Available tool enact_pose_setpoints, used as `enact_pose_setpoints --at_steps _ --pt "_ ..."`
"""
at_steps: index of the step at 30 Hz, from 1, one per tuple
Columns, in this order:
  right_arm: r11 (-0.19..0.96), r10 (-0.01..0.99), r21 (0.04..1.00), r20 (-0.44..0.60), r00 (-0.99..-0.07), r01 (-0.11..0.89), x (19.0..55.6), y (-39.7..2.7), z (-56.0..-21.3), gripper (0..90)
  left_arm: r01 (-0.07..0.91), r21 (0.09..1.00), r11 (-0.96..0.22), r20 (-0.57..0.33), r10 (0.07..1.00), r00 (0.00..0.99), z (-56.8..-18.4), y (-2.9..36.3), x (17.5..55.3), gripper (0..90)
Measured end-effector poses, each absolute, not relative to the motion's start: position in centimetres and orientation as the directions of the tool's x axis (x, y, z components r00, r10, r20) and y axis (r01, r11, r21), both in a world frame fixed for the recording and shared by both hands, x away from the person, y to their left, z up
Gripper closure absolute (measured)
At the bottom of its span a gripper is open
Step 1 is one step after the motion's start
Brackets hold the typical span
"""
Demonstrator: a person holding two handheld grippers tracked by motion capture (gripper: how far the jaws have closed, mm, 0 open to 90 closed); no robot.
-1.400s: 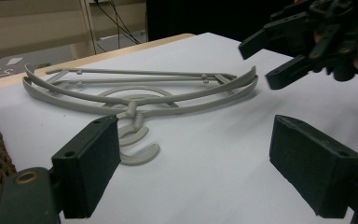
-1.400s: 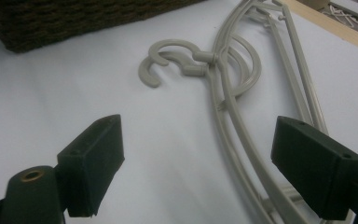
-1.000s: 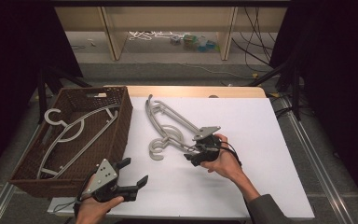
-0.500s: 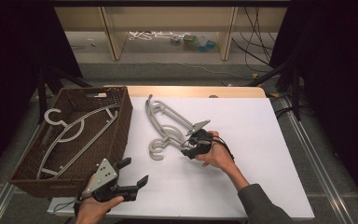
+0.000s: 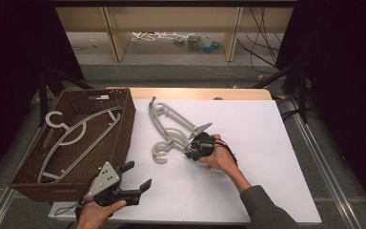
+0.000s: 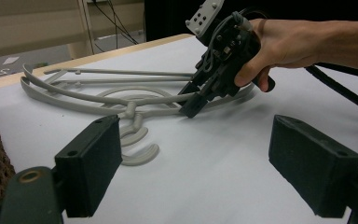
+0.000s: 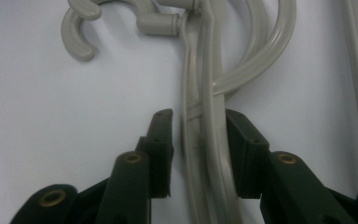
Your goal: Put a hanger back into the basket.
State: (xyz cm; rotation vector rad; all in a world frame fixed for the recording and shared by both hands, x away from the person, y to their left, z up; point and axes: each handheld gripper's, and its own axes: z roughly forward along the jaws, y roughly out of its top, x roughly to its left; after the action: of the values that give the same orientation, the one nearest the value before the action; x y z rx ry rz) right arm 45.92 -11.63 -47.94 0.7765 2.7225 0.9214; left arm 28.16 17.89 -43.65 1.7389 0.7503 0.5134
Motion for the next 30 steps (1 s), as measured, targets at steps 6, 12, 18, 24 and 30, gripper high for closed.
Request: enact_pose_setpoints --at_steps 6,12,18,24,30 --pt "0.674 0.527 0.602 0.014 -0.85 0.428 45.9 -11.7 -47.9 73.4 0.223 0.956 -0.19 -0.024 0.708 0.705 -43.7 18.0 28.2 17.8" --pt "0.692 0.513 0.597 -0.013 -0.858 0.405 45.7 -11.4 -47.6 77.8 0.234 0.955 -0.183 -0.035 0.711 0.702 -43.7 17.9 28.2 18.0" --pt "0.7 0.504 0.602 -0.036 -0.863 0.384 45.4 -11.2 -46.9 81.6 0.238 0.955 -0.178 -0.042 0.713 0.699 -43.7 17.9 28.3 18.3" --pt "0.691 0.505 0.62 -0.045 -0.862 0.373 45.2 -11.3 -45.8 81.8 0.224 0.956 -0.189 -0.024 0.712 0.702 -43.6 18.0 28.4 18.7" --pt "0.693 0.499 0.634 -0.076 -0.863 0.344 44.8 -11.5 -44.7 81.9 0.234 0.956 -0.174 -0.039 0.718 0.695 -43.6 18.0 28.3 18.9"
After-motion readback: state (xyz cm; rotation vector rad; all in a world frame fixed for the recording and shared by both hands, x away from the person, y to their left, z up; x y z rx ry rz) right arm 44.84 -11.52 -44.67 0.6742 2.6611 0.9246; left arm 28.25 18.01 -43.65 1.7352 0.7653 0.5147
